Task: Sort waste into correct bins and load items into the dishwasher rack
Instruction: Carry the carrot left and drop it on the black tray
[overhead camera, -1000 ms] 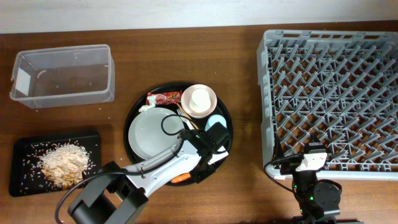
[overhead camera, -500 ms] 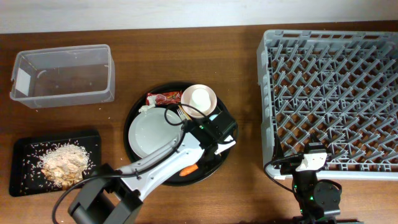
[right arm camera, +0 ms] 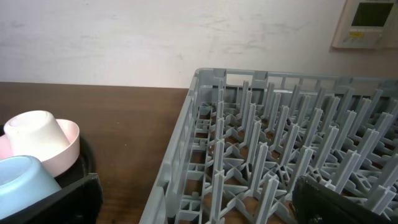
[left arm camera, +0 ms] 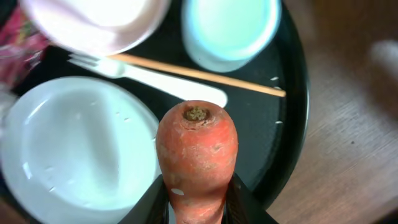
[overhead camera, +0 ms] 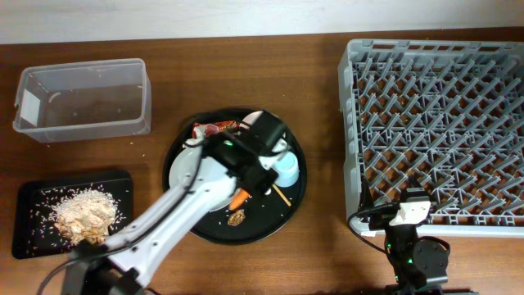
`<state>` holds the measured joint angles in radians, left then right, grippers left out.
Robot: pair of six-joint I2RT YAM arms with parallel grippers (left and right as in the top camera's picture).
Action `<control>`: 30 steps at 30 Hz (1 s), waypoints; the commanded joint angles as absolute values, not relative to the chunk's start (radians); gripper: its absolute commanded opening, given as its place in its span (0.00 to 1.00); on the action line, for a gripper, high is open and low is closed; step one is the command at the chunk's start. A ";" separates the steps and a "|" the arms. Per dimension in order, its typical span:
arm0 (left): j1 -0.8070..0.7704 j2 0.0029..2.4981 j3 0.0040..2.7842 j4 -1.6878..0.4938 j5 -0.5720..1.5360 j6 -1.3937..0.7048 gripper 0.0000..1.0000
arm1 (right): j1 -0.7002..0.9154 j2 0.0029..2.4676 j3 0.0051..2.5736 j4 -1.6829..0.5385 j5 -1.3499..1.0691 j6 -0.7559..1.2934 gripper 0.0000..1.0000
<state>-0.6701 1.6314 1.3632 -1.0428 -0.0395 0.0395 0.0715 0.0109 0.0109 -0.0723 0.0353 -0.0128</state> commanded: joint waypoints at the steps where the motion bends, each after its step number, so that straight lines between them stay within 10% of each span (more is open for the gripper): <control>1: -0.535 1.544 1.387 -1.068 -0.049 0.013 0.10 | 0.064 0.004 0.006 -0.080 0.034 -0.019 0.99; 30: 0.646 1.526 1.259 -1.036 -0.041 -0.535 0.11 | 0.064 0.004 0.006 -0.080 0.034 -0.019 0.99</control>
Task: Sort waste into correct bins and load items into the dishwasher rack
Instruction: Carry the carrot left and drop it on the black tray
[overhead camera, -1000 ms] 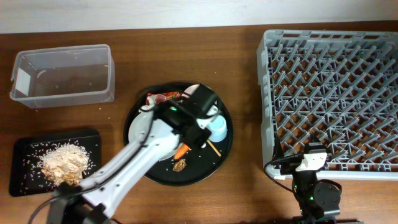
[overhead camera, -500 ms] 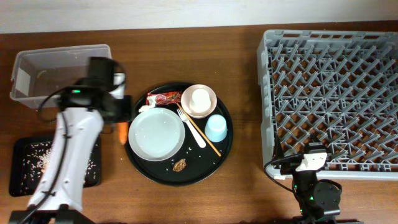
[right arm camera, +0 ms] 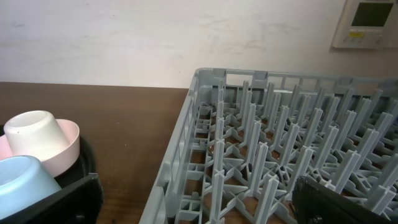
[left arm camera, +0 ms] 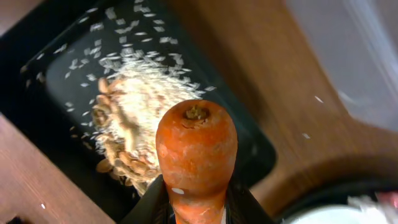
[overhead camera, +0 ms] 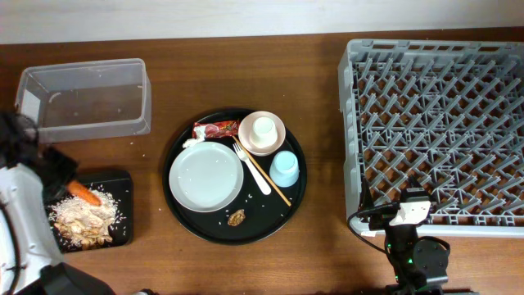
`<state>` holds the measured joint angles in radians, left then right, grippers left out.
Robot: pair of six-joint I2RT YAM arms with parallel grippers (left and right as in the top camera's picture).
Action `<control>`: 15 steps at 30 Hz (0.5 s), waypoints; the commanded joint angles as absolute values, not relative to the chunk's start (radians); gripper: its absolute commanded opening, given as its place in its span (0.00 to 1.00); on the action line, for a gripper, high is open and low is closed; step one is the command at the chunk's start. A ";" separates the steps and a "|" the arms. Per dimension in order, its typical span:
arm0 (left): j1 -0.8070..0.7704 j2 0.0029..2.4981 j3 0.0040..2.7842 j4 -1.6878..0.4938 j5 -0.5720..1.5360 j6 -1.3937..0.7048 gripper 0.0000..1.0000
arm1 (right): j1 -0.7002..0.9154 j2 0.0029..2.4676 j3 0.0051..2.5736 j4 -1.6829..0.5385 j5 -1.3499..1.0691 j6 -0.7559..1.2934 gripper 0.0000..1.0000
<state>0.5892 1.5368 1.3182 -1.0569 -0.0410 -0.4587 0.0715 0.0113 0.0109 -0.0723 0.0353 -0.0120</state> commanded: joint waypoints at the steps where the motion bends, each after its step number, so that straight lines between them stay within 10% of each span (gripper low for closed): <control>1: 0.667 1.526 1.234 -1.022 -0.041 -0.551 0.11 | 0.064 0.004 0.006 -0.080 0.034 -0.019 0.99; 15: 0.730 1.526 1.124 -0.909 -0.041 -0.576 0.26 | 0.064 0.004 0.006 -0.080 0.034 -0.019 0.99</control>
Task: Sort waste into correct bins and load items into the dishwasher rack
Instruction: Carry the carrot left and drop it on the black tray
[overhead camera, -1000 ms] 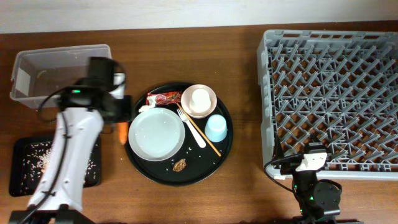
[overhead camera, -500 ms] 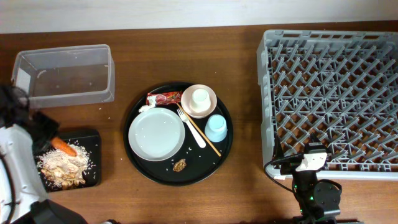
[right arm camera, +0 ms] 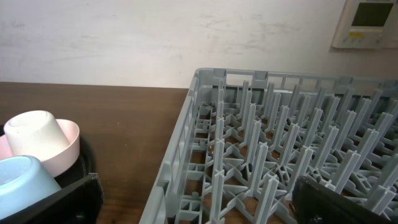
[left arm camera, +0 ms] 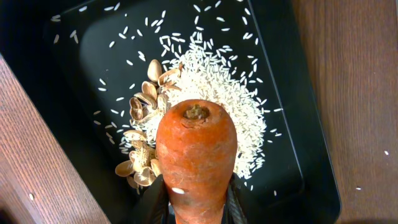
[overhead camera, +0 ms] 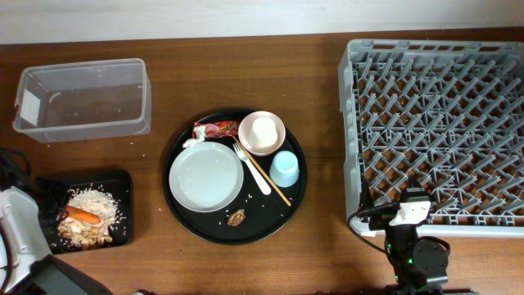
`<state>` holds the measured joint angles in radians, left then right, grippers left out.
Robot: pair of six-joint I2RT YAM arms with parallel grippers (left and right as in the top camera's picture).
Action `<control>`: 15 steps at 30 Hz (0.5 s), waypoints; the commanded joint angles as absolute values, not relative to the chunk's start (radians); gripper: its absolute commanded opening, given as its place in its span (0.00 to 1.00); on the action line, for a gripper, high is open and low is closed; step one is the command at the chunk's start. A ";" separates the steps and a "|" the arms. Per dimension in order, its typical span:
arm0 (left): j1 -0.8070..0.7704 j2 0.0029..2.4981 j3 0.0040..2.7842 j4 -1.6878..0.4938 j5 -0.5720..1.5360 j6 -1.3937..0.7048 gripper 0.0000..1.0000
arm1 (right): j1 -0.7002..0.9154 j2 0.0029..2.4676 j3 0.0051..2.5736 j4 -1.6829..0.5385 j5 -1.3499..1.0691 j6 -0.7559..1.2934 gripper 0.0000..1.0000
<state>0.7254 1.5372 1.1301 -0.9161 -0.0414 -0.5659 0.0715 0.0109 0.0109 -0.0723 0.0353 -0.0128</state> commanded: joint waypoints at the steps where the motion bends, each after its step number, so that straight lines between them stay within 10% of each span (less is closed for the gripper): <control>1: 0.730 1.526 1.124 -0.908 -0.041 -0.576 0.26 | 0.064 0.004 0.006 -0.080 0.034 -0.019 0.99; 15: 0.730 1.526 0.995 -0.767 -0.041 -0.576 0.33 | 0.064 0.004 0.006 -0.080 0.034 -0.019 0.99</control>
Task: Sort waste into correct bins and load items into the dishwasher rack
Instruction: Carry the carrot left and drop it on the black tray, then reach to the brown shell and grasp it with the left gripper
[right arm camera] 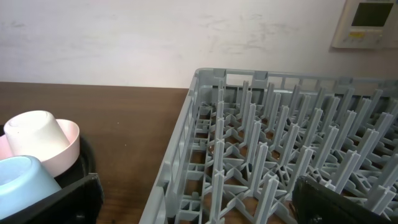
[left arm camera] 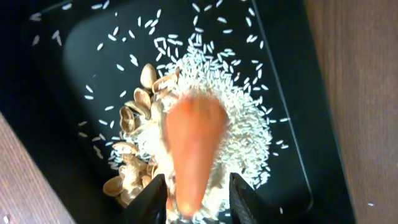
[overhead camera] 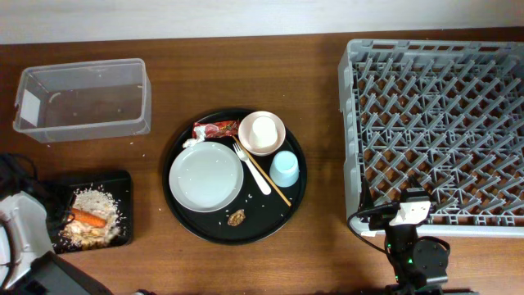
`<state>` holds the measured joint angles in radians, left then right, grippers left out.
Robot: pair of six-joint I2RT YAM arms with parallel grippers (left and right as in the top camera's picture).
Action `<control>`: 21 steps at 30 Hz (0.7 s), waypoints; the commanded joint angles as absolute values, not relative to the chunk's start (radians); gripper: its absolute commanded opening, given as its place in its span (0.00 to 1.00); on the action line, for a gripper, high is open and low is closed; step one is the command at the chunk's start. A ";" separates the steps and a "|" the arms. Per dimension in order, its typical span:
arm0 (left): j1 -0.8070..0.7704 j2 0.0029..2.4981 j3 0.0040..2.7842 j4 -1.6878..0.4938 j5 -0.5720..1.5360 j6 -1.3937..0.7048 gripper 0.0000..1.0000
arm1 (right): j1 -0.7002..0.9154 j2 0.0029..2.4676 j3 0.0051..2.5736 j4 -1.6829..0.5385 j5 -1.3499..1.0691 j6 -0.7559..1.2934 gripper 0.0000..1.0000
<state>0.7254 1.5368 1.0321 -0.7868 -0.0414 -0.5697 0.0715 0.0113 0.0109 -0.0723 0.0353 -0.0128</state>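
An orange carrot (left arm camera: 194,149) lies blurred on the rice and shells (left arm camera: 242,118) in the black waste tray (left arm camera: 298,93), lower left in the overhead view. My left gripper (left arm camera: 196,199) is open around it, with gaps between its fingers and the carrot. The round black tray (overhead camera: 295,205) carries a white plate (overhead camera: 205,175), a pink bowl (overhead camera: 262,133) with a white cup in it, a blue cup (overhead camera: 284,169), a fork (overhead camera: 252,168), a red wrapper (overhead camera: 214,129) and a food scrap (overhead camera: 237,217). My right gripper (right arm camera: 196,199) stands open and empty by the grey dishwasher rack (overhead camera: 434,123).
A clear plastic bin (overhead camera: 82,100) sits at the back left, above the black waste tray. The rack fills the right side of the table. The right arm's base is at the front edge near the rack's corner.
My left gripper has opened and let go of the carrot, which now rests on the rice in the black waste tray. The right arm has not moved.
My left gripper held the carrot above the round tray beside the plate. A second later it held it over the edge of the black waste tray, then directly above the rice pile. Now the carrot is released into that tray. The right gripper stayed parked throughout.
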 commanded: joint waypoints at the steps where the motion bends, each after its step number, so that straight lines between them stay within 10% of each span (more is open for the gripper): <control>1: 0.730 1.526 0.988 -0.757 -0.041 -0.576 0.33 | 0.064 0.004 0.006 -0.080 0.034 -0.019 0.99; 15: 0.727 1.473 1.047 -0.798 0.354 -0.411 0.34 | 0.064 0.004 0.006 -0.080 0.034 -0.019 0.99; 21: 0.661 1.344 1.094 -0.865 0.545 -0.297 0.75 | 0.064 0.004 0.006 -0.080 0.034 -0.019 0.99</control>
